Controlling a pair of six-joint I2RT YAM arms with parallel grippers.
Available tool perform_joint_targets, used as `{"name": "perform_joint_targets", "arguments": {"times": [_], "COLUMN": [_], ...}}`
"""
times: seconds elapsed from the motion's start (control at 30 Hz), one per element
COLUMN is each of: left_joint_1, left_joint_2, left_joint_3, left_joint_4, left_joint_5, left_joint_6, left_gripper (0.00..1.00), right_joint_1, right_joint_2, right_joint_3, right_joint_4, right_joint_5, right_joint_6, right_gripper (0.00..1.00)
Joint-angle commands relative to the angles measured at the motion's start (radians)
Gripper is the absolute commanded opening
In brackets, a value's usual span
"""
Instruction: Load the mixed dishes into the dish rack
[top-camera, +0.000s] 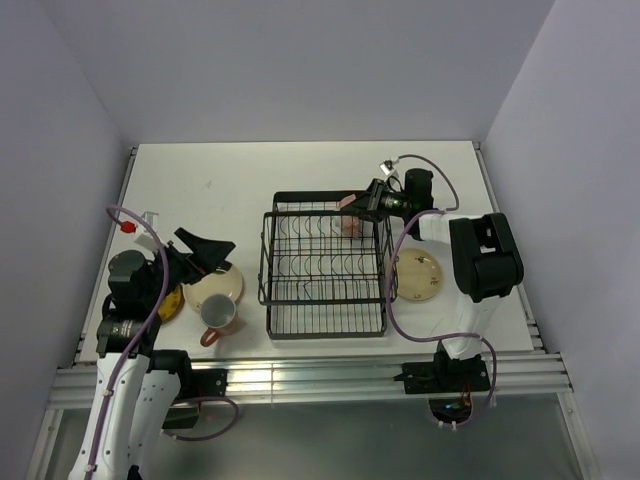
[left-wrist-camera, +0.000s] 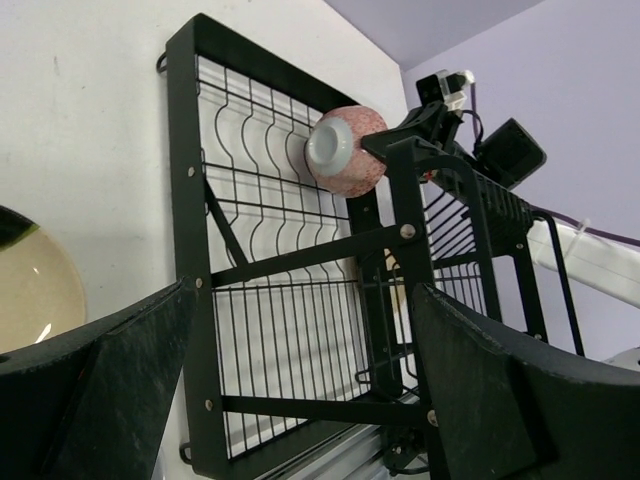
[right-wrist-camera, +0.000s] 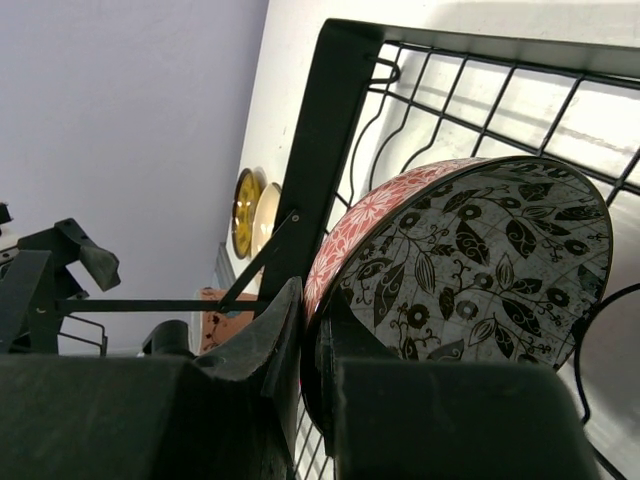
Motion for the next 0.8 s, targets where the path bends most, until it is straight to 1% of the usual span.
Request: {"name": "perform_joint_targets", "arguments": {"times": [0.0,0.07,0.1,0.17,0.3,0.37,0.47,0.5,0.6,0.67,0.77], "left_joint_1": [0.004,0.004,0.004,0.004,0.004,0.004,0.004,0.004,0.004,0.004,0.004], "left_joint_2": [0.018,0.023,0.024,0.026,0.026,0.029,0.029,0.029,0.027,0.023,0.026], "left_joint_3": [0.027,0.026,0.026,0.026,0.037,0.041,0.047,0.049,0.07,0.087,0.113], "left_joint_4": [-0.017,-0.021,-0.028,-0.034,-0.057,-0.08,-0.112,-0.12,-0.161,-0.185,-0.233], "left_joint_5": [-0.024,-0.027,-0.032,-0.036,-0.059,-0.076,-0.113,-0.121,-0.168,-0.19,-0.219], "left_joint_6": [0.035,0.035,0.035,0.035,0.041,0.044,0.043,0.038,0.009,-0.002,-0.013], "left_gripper": [0.95,0.95,0.95,0.95,0.95,0.96,0.96,0.96,0.96,0.97,0.97], "right_joint_1": [-0.006,-0.007,-0.007,-0.01,-0.012,-0.014,-0.015,-0.015,-0.018,-0.02,-0.026], "right_joint_2": [-0.014,-0.02,-0.022,-0.029,-0.04,-0.049,-0.068,-0.074,-0.089,-0.105,-0.129], "right_joint_3": [-0.011,-0.012,-0.012,-0.017,-0.022,-0.023,-0.031,-0.032,-0.038,-0.04,-0.035], "right_joint_4": [-0.014,-0.036,-0.04,-0.053,-0.076,-0.08,-0.083,-0.083,-0.092,-0.105,-0.167], "right_joint_5": [0.001,0.009,0.009,0.014,0.018,0.018,0.018,0.018,0.018,0.026,0.055], "right_joint_6": [-0.034,-0.046,-0.05,-0.061,-0.077,-0.081,-0.084,-0.084,-0.086,-0.09,-0.124], "right_gripper": [0.1,0.18,0.23,0.25,0.38,0.4,0.49,0.53,0.6,0.61,0.64]}}
